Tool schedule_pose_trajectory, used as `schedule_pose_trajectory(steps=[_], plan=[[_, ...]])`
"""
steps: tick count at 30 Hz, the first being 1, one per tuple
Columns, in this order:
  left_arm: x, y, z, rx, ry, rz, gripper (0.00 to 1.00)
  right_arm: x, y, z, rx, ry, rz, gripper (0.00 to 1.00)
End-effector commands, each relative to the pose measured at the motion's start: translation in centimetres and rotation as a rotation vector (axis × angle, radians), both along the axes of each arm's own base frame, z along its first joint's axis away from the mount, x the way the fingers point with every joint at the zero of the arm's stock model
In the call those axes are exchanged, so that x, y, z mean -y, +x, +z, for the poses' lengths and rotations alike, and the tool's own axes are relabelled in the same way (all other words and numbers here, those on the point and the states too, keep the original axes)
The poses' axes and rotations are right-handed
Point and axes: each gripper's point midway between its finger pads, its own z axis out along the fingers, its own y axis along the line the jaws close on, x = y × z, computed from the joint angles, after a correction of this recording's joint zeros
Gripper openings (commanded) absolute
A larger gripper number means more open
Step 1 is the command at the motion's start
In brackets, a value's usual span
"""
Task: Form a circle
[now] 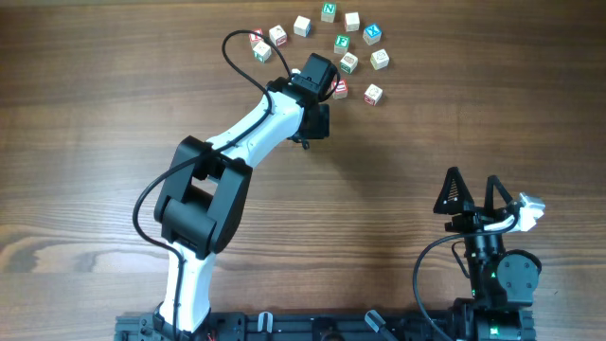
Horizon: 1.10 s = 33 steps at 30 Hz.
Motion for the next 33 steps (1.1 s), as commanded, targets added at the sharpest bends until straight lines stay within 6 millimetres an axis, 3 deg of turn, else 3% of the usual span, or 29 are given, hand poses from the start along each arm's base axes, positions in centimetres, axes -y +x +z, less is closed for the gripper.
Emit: schedule_pose_trajectory(steps=[1, 19, 28, 31, 33], plan=[[0.2, -0.2, 0.5, -0.002, -0.020, -0.022, 0.33, -0.2, 0.0, 0.0, 0.003, -0.018, 0.009, 1.00], [0.4, 0.2, 0.6, 0.017, -0.030, -0.022, 0.34, -0.2, 0.0, 0.0, 0.003, -0.018, 0.009, 1.00], [0.5, 0.5, 0.9, 0.025, -0.034, -0.022, 0.57, -0.2, 0.0, 0.0, 0.003, -0.018, 0.009, 1.00], [0.5, 0.4, 1.7, 0.025, -0.034, -0.022, 0.61, -0.2, 0.0, 0.0, 0.003, -0.018, 0.009, 1.00], [0.5, 0.4, 3.0, 0.038, -0.041, -0.023, 0.70, -0.2, 0.0, 0.0, 0.003, -0.018, 0.009, 1.00]])
